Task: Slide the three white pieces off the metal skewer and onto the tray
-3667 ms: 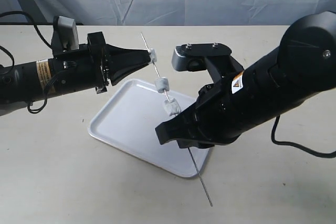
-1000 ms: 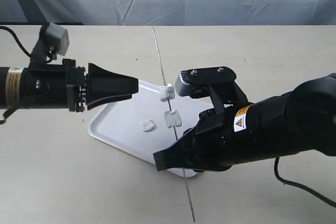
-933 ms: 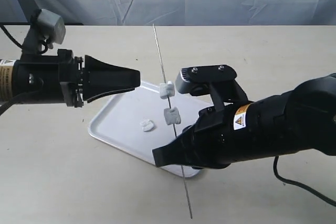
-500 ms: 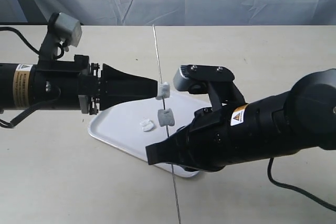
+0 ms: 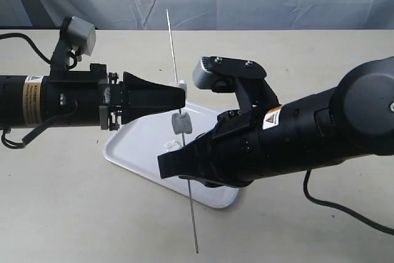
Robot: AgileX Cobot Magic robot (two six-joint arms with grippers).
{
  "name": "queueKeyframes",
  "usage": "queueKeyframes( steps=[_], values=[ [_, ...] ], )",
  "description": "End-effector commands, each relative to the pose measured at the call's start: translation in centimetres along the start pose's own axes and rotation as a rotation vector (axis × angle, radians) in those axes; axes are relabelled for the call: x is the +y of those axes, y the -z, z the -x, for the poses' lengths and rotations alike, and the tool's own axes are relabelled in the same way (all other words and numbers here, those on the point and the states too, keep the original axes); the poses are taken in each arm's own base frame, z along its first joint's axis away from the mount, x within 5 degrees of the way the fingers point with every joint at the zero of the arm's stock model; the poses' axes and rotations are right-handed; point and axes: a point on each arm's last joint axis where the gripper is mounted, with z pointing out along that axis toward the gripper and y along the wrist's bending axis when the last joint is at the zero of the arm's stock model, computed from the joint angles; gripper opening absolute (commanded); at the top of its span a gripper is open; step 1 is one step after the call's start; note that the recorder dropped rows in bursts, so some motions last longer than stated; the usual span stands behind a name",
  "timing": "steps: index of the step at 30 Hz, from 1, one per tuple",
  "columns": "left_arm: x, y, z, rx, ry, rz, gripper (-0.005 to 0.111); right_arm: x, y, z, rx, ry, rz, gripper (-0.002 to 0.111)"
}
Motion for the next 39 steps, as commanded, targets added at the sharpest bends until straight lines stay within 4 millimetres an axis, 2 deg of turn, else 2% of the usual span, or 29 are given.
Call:
queueKeyframes(
  steps=[1,7,14,24,32,39],
  values=[
    [-0.08,-0.06,0.03,-0.025,0.014,-0.017,0.059,0.16,0.22,-0.13,0.023,0.022,0.006,-0.001],
    [-0.25,-0.06,0.03,-0.025,0.014,-0.035,0.057,0.15,0.22,-0.15,0.025,0.024,0.005,-0.001],
    [-0.65,-0.04,-0.1,-0.01,0.013,-0.079,0.045,0.14,0.21,-0.06,0.015,0.024,0.004,-0.001],
    [-0.64,-0.04,-0.28,0.01,0.009,-0.079,0.044,0.08,0.21,0.1,-0.003,0.038,-0.003,-0.001],
    [-0.58,0.0,-0.26,0.008,0.008,-0.074,0.026,0.05,0.21,0.11,-0.003,0.047,-0.007,-0.001],
    [-0.49,-0.01,-0.17,-0.001,0.012,-0.063,0.023,0.02,0.21,0.09,-0.001,0.056,-0.01,-0.001]
  ],
)
